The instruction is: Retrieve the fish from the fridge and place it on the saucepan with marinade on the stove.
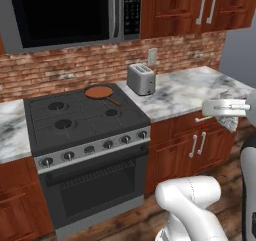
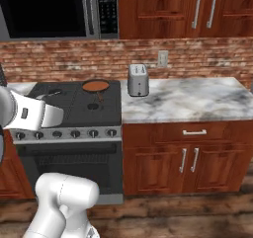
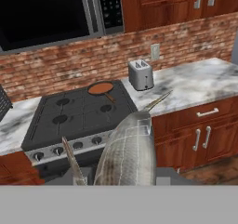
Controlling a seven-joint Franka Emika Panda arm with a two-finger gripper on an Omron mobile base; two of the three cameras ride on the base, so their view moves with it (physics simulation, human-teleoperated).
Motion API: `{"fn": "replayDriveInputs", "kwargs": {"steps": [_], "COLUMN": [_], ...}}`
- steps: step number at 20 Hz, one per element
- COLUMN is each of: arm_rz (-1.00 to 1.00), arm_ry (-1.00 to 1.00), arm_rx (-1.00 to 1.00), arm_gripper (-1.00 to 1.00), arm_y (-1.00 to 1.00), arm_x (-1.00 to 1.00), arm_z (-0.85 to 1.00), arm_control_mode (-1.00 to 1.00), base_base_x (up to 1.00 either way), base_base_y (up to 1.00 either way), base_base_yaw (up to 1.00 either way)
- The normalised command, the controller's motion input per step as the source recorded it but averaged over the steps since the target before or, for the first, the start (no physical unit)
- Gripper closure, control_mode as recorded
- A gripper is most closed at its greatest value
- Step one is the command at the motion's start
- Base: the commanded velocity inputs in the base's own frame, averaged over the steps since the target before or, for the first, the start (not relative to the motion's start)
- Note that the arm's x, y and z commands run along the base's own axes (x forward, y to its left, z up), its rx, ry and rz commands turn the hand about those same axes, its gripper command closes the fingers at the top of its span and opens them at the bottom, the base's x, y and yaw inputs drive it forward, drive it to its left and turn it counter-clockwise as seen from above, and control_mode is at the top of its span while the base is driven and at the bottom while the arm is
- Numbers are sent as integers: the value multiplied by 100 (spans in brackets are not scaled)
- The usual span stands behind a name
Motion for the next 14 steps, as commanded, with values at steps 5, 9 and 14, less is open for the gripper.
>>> {"fn": "replayDriveInputs", "kwargs": {"steps": [5,9,14], "arm_rz": [0,0,0], "arm_ry": [0,0,0], "arm_rx": [0,0,0], "arm_gripper": [100,100,100], "arm_y": [0,0,0], "arm_x": [0,0,0], "arm_z": [0,0,0], "arm_control_mode": [100,100,100], "base_base_x": [0,2,5], "base_base_y": [42,2,-15], "base_base_yaw": [26,13,8]}}
